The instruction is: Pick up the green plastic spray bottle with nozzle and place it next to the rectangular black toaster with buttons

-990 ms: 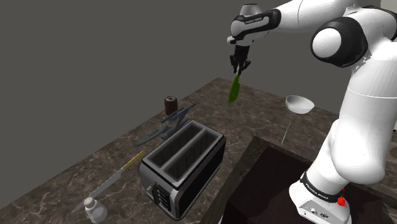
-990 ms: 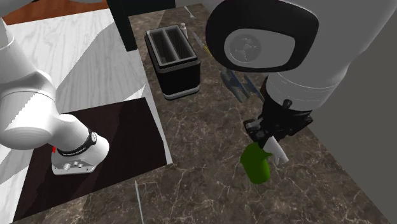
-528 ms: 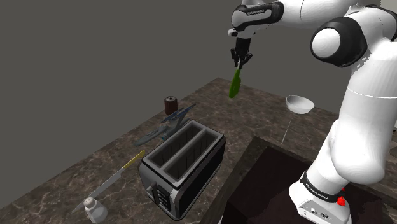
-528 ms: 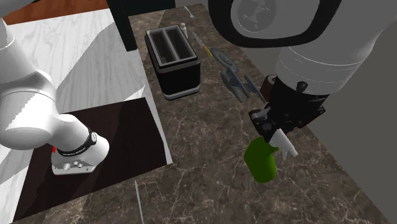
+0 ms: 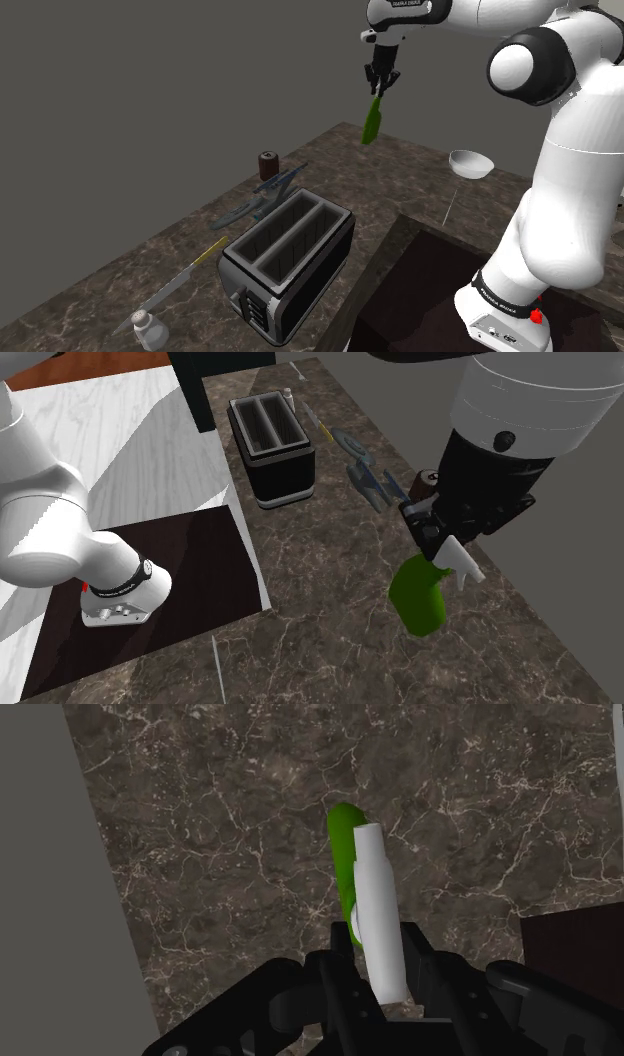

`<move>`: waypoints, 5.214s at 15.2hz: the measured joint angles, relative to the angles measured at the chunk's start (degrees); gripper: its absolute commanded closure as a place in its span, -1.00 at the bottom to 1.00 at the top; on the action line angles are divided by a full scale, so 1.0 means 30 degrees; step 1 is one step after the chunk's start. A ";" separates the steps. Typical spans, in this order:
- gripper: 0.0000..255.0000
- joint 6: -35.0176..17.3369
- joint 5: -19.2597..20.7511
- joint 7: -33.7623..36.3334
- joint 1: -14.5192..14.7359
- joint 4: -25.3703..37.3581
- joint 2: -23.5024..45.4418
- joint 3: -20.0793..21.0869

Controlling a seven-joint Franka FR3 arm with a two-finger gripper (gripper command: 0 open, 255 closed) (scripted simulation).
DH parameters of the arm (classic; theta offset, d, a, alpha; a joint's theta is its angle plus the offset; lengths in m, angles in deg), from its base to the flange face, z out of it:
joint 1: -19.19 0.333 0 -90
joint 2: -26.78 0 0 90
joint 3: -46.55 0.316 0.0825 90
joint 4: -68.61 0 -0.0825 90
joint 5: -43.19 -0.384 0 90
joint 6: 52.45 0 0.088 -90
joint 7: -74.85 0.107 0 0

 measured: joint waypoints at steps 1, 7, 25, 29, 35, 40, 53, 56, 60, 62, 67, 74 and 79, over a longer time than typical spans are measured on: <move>1.00 0.0260 -0.0089 -0.0058 -0.0083 0.0378 0.0138 -0.0005; 1.00 0.1986 -0.0395 -0.0214 -0.0443 0.2506 0.0621 -0.0046; 1.00 0.7011 -0.1657 0.0069 -0.1517 0.9262 0.2582 0.0077; 1.00 0.6563 -0.0570 0.1958 0.0654 0.7605 0.1222 0.0408; 1.00 0.6271 0.0574 0.4862 0.3235 0.6158 -0.0048 0.1236; 1.00 0.6352 0.1050 0.7023 0.4807 0.5870 -0.0407 0.1979; 1.00 0.8433 0.0356 1.2211 0.7516 1.0409 0.2478 0.3880; 1.00 0.9661 -0.0266 1.3390 0.7652 1.3441 0.4371 0.4310; 1.00 0.8469 0.0029 1.3973 0.8491 1.1639 0.3844 0.4377; 1.00 0.7412 0.0374 1.4099 0.8961 0.9785 0.3029 0.4338; 1.00 0.5401 0.0883 1.4393 0.9628 0.6653 0.1874 0.4354; 1.00 0.3096 0.1288 1.4681 1.0104 0.3444 0.0937 0.4399; 1.00 0.1583 0.1485 1.4786 1.0284 0.1482 0.0459 0.4412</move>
